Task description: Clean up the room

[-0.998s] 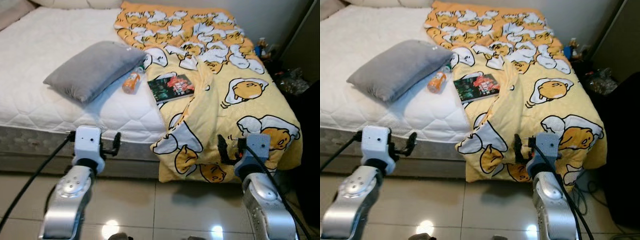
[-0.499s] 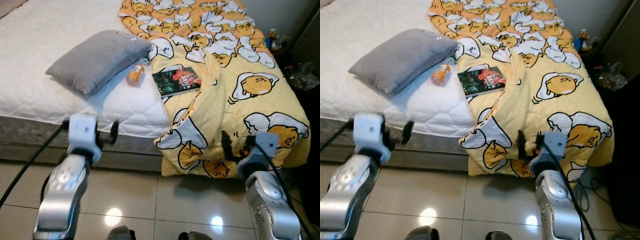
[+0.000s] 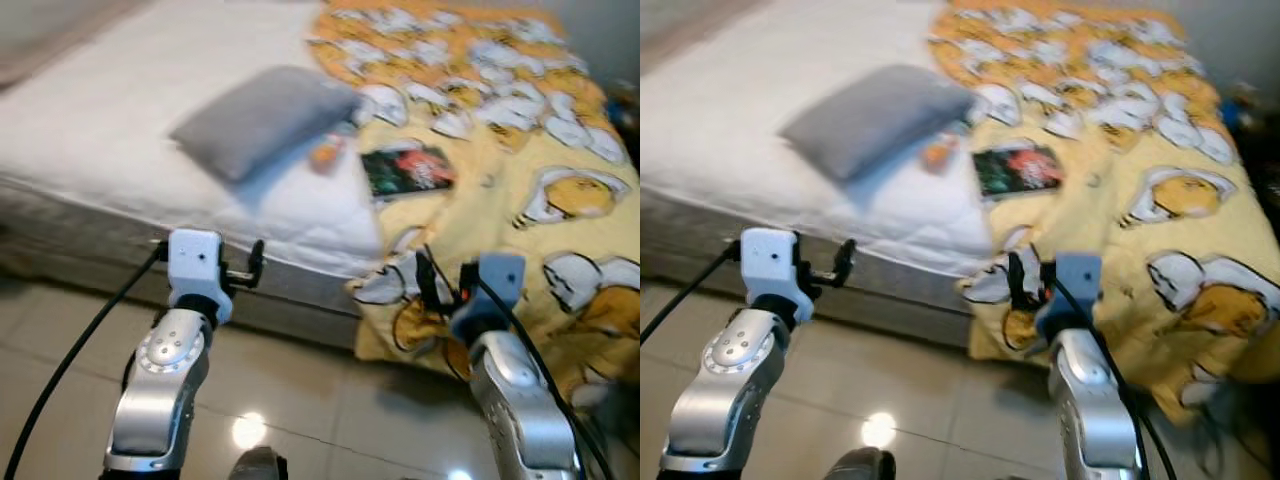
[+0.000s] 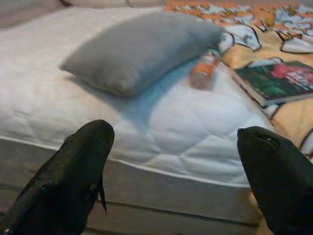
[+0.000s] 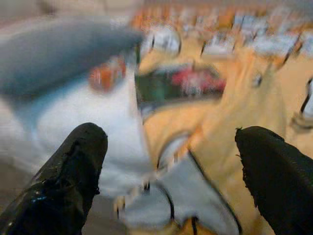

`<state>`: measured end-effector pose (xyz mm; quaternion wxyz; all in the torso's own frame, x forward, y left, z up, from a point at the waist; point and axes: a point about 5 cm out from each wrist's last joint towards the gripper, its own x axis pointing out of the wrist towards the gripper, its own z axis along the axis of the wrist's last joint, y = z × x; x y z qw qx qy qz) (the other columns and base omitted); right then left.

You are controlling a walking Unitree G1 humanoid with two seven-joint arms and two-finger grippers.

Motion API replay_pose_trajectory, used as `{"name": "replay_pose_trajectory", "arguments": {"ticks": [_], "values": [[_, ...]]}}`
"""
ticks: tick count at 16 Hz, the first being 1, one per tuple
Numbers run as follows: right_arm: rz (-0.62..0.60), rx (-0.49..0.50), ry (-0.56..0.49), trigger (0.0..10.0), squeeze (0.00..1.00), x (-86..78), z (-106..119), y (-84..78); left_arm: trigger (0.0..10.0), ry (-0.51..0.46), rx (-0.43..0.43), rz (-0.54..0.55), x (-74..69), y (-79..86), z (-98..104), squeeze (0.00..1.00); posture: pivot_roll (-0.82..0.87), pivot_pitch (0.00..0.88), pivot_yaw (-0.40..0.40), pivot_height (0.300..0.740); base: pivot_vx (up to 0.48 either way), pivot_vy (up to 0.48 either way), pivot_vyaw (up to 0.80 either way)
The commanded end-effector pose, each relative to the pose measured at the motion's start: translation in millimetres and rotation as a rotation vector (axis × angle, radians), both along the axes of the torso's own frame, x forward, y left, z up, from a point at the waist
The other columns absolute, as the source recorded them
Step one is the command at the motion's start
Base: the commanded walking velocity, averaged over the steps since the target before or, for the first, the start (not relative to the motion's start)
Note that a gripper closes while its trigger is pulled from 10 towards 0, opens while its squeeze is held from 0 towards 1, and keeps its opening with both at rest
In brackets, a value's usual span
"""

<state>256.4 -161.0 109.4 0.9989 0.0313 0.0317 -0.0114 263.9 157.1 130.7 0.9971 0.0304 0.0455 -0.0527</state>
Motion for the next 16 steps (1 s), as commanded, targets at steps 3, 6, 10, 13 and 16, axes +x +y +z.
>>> {"name": "replay_pose_trajectory", "arguments": {"ticks": [3, 6, 10, 13, 16], "values": [[-0.091, 0.129, -0.009, 10.0, 0.0, 1.5, 1, -18.6, 10.0, -0.048, 0.017, 0.048, 14.2, 15.3, 10, 1.0, 0.07, 0.0, -0.007, 0.74, 0.0, 0.0, 0.0], [-0.146, 0.056, 0.011, 10.0, 0.0, 8.6, -1, -23.6, 10.0, -0.058, -0.003, 0.065, 19.3, 19.1, 14, 1.0, 0.06, 0.0, -0.009, 0.74, 0.255, 0.0, 0.0], [-0.155, -0.016, 0.081, 10.0, 0.0, 13.7, -9, -24.7, 10.0, -0.037, 0.027, 0.002, 20.7, 6.6, 6, 1.0, 0.06, 0.0, -0.019, 0.74, 0.335, 0.0, 0.0], [-0.224, 0.033, 0.094, 10.0, 0.0, 10.8, -13, -33.0, 10.0, -0.026, 0.037, -0.03, 22.2, 2.5, 5, 1.0, 0.05, 0.0, -0.003, 0.74, 0.398, 0.0, 0.0], [-0.212, -0.001, 0.053, 10.0, 0.0, 10.6, -7, -30.9, 10.0, -0.025, 0.033, -0.032, 23.9, 2.7, 5, 1.0, 0.04, 0.0, 0.014, 0.74, 0.4, 0.0, 0.0]]}}
